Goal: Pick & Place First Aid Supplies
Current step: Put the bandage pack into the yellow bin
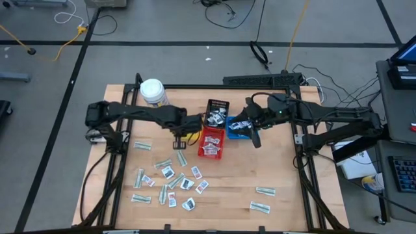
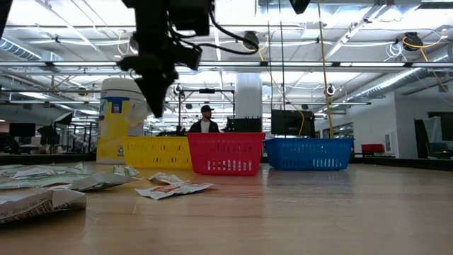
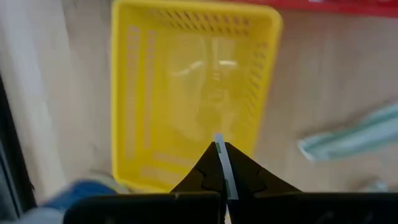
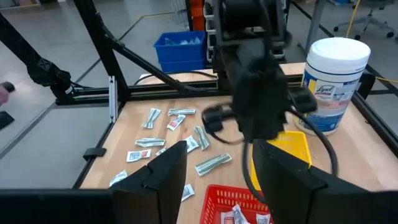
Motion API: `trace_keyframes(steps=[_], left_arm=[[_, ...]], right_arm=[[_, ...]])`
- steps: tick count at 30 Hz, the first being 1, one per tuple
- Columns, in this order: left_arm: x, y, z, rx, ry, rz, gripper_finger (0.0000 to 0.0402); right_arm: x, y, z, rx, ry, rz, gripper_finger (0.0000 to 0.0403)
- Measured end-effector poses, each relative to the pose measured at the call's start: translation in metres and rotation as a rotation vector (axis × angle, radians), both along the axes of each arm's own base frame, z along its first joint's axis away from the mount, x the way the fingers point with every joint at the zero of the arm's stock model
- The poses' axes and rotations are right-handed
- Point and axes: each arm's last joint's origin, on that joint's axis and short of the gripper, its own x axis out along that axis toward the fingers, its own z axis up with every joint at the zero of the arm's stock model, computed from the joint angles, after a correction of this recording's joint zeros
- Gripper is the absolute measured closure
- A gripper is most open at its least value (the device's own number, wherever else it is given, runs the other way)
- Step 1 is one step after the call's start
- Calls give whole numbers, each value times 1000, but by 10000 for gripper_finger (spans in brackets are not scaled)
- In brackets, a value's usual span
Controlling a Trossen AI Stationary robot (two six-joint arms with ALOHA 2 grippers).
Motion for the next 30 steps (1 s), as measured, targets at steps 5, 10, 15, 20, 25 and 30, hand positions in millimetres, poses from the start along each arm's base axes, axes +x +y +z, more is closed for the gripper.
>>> trace_keyframes(steps=[5,10,15,20,25,30], left_arm=[[12,17,-18,30,11,-36,401],[15,29,-36,-16,68,-8,385],[15,35,-37,-70,51,24,319],[13,38,-26,-55,-4,34,226],[10,39,1,-176,-231,178,176],[4,20,25,-228,-612,142,173]], right_arm=[[0,0,0,0,0,0,222],[0,0,0,1,3,4,222],[0,0,-1,2,8,5,222],[0,0,-1,2,10,5,222],[-2,1,-3,4,40,5,222],[-5,1,-9,8,109,5,222]])
